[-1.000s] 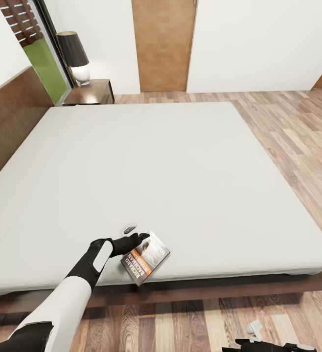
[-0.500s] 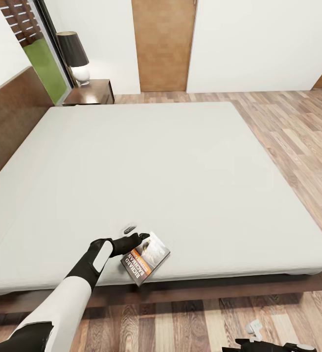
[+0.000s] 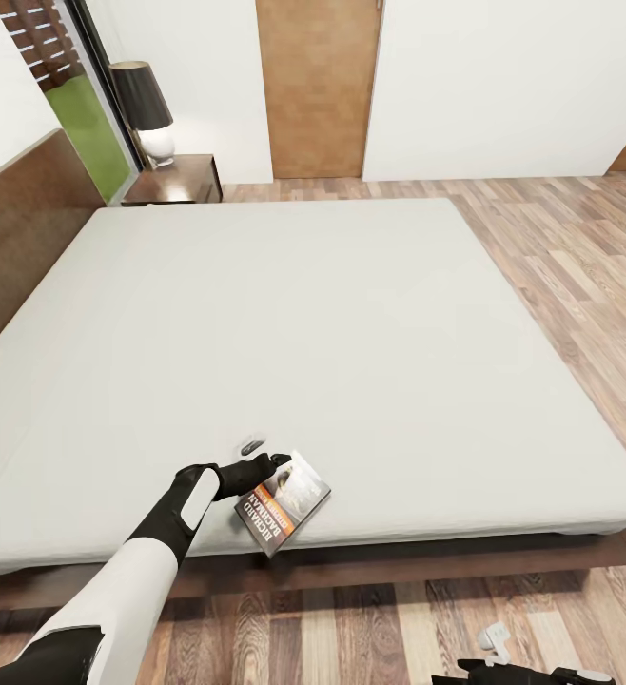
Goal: In the bedroom, move the book from the bed onto either nightstand, and place the two sandals side by side next to the bed.
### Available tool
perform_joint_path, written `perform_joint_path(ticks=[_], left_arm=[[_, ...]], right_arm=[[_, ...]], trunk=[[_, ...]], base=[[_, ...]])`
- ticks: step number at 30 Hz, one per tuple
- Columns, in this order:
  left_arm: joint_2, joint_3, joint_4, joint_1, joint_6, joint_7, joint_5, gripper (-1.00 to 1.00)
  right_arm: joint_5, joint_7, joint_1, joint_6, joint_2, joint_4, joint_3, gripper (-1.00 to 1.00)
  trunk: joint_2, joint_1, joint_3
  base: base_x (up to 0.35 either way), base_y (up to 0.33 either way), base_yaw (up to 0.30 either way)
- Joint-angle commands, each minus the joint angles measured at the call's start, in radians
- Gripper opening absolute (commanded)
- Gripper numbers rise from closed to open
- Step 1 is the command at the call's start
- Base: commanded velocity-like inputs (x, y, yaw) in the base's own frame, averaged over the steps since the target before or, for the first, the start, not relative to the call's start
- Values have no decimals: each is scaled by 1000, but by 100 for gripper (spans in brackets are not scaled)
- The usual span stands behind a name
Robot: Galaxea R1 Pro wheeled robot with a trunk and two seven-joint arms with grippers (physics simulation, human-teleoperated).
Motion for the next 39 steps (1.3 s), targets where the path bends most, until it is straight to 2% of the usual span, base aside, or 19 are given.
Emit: perform_joint_path(ticks=[1, 39], left_arm=[[-1, 7, 0, 0, 9, -1, -2, 100], [-1, 7, 0, 0, 9, -1, -2, 100]], right_arm=[[6, 7, -1, 10, 1, -2, -8, 100], [4, 6, -1, 10, 1, -1, -10, 100]], trunk=[[0, 0, -1], [0, 0, -1]], base=[[0, 0, 0], [-27, 0, 0]])
